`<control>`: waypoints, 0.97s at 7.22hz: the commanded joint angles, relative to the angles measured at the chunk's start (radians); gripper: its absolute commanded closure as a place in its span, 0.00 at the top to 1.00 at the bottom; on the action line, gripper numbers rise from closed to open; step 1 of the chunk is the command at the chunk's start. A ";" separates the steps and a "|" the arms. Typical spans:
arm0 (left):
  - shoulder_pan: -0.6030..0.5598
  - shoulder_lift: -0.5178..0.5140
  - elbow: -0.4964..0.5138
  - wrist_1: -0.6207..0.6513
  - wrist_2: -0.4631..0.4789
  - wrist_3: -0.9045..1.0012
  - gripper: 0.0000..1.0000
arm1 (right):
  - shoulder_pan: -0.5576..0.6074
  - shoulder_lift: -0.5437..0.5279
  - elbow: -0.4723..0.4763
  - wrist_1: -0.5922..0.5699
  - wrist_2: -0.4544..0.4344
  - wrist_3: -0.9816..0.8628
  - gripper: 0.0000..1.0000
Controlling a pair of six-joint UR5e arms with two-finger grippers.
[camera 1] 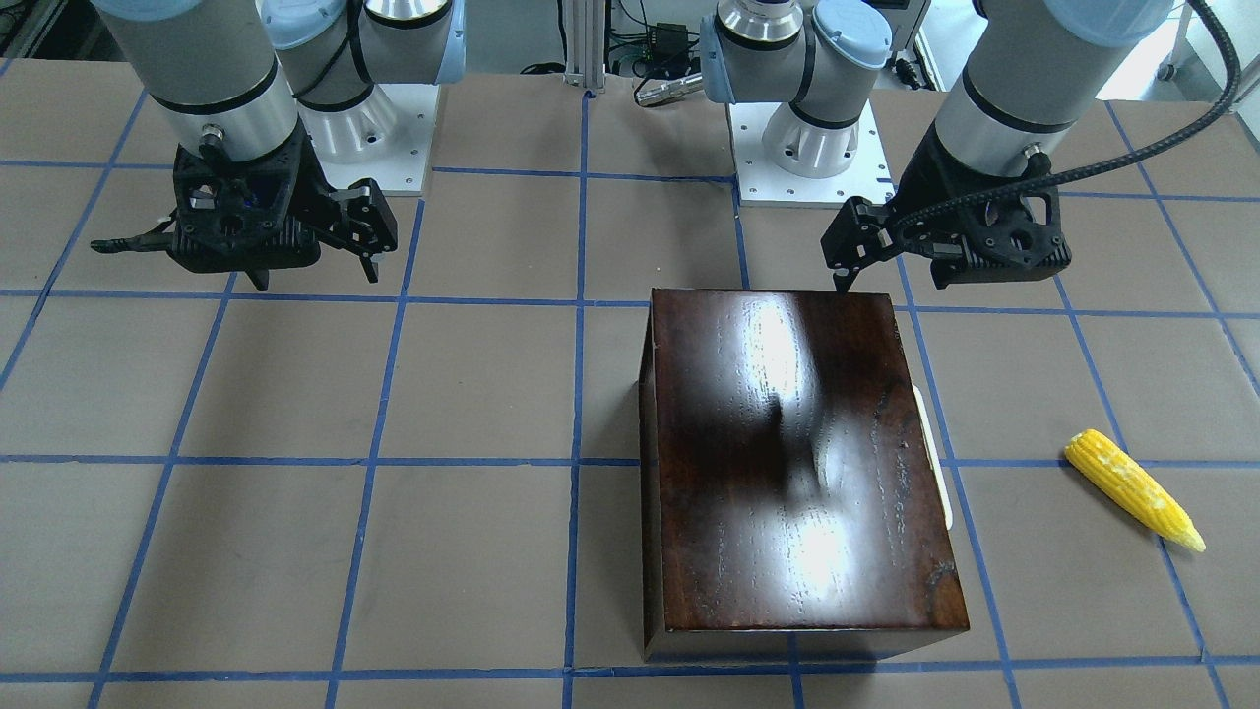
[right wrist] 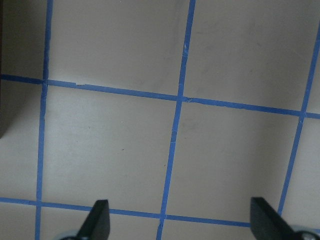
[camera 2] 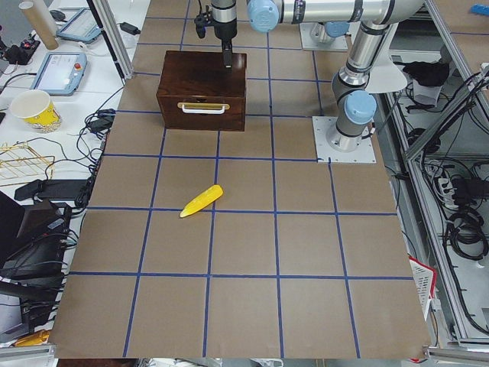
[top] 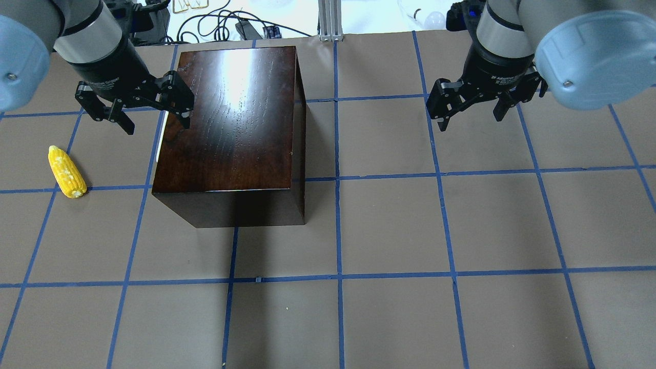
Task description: Open drawer and put corn inside
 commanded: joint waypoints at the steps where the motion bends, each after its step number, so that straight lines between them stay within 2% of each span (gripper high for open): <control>1: 0.027 -0.013 0.001 0.039 0.000 0.002 1.00 | 0.002 0.000 0.000 0.000 0.000 0.000 1.00; 4: 0.185 -0.032 0.010 0.064 -0.003 0.023 1.00 | 0.001 0.000 0.000 0.000 0.000 0.000 1.00; 6: 0.251 -0.068 -0.002 0.113 -0.011 0.121 1.00 | 0.002 0.000 0.000 0.000 0.000 0.000 1.00; 7: 0.283 -0.088 -0.001 0.123 -0.012 0.232 1.00 | 0.002 0.000 0.000 0.000 0.000 0.000 1.00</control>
